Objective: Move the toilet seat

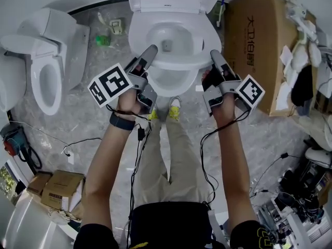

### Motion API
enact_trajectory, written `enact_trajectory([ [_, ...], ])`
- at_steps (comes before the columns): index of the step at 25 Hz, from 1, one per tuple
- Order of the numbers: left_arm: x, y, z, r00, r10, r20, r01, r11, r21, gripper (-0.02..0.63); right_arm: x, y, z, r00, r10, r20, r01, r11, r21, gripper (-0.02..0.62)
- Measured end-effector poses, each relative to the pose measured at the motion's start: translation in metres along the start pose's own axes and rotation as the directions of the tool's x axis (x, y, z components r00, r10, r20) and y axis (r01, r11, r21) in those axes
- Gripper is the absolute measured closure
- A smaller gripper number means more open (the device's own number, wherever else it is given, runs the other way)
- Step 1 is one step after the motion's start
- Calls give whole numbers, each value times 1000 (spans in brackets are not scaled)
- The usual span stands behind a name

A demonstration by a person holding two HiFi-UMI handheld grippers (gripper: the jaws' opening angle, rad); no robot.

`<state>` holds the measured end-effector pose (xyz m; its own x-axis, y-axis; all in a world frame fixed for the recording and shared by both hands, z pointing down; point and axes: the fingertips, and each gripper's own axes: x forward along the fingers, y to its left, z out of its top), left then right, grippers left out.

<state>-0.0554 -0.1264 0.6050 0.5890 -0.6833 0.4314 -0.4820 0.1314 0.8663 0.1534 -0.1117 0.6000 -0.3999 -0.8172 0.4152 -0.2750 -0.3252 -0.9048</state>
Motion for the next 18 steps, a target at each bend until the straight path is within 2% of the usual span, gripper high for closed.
enact_trajectory([
  [9,21,-14,30,998,-63,-2,63,994,-94,294,20,24,18,998,48,47,-51,998,47,387],
  [14,26,-26,40,995,-98,22,100,985,-139,305,27,39,26,992,108,72,-112,992,64,390],
  [18,36,-38,57,995,-95,32,99,978,-182,308,41,57,40,985,147,86,-152,987,60,387],
])
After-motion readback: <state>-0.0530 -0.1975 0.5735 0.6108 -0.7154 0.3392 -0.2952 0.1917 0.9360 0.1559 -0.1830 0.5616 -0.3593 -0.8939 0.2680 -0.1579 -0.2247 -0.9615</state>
